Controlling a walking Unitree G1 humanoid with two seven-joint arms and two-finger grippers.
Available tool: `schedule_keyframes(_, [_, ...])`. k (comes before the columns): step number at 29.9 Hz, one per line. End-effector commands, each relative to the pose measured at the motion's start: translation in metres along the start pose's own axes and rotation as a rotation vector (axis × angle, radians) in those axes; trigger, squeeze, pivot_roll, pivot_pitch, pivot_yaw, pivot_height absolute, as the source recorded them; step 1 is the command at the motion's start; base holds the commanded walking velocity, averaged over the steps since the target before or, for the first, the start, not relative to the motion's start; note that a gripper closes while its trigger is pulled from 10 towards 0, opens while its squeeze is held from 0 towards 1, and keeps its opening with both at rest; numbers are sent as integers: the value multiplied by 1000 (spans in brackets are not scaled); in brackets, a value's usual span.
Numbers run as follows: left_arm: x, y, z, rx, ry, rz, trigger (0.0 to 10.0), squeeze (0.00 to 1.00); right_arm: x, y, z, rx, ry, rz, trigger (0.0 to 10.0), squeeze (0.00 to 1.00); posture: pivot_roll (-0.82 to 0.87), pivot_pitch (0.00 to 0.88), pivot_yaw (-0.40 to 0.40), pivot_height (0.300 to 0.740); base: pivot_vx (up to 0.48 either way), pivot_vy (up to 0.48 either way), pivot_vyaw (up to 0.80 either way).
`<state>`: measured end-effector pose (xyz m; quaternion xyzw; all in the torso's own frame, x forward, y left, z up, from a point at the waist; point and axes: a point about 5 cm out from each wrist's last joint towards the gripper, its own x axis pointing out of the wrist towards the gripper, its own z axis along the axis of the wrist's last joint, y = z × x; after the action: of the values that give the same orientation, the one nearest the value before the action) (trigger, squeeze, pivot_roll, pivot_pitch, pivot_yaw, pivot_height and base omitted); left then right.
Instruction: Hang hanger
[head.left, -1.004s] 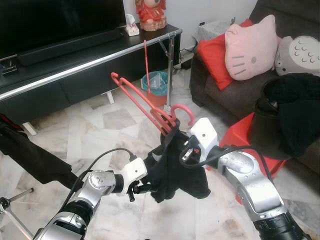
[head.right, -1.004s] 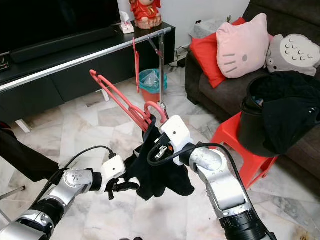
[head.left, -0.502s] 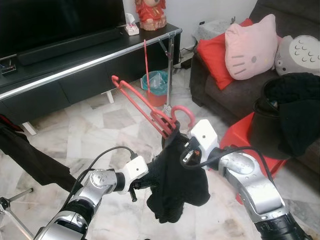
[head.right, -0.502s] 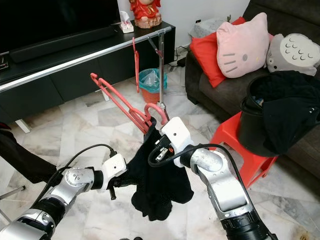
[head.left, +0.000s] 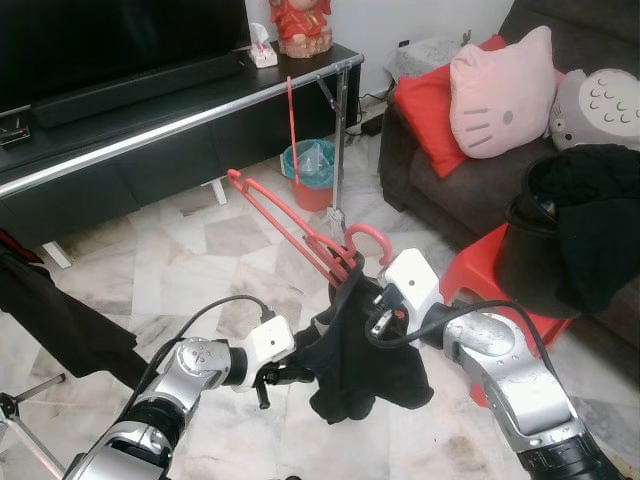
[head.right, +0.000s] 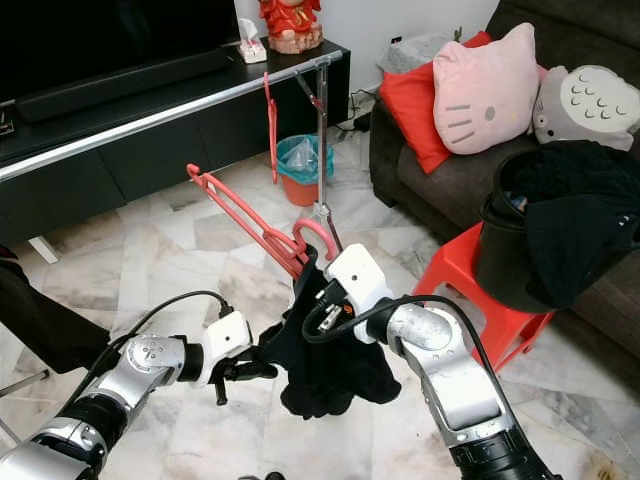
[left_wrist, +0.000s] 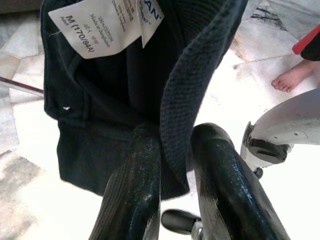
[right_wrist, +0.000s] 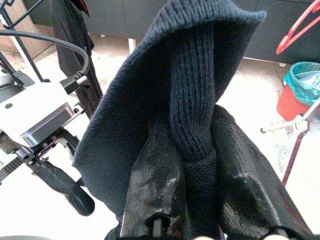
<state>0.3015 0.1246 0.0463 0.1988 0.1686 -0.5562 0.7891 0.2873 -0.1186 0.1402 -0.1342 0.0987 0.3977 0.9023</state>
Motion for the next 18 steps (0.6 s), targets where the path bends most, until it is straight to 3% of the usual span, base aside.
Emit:
schedule_keyframes(1, [-1,1,2,20,3,-6,10000,0,0,2,16,-36,-63,11,10000,0,-18,62,58,740,0,0,0])
schedule_keyframes(2, [0,1,2,20,2,-6,9333,0,0,2,16,-36,-64,13,10000,0,-18,62,58,740,0,0,0])
schedule_keyframes(3, [0,1,2,20,2,-6,9333,0,0,2,16,-36,-64,13,10000,0,-18,62,58,740,0,0,0])
schedule_keyframes(4, [0,1,2,19,1,-6,6588,0,1,3,17,-36,-65,15,10000,0,-16,63,58,740,0,0,0])
schedule_keyframes(5, [0,1,3,19,-1,-6,1686,0,1,3,16,-36,-65,15,10000,0,-17,63,59,740,0,0,0])
schedule_keyframes(6, [-1,1,3,18,-3,-5,0,0,0,3,16,-36,-63,18,10000,0,-17,62,58,740,0,0,0])
schedule_keyframes(18, [-4,2,2,27,6,-24,0,0,-2,2,11,-41,-42,19,10000,0,-13,64,58,740,0,0,0])
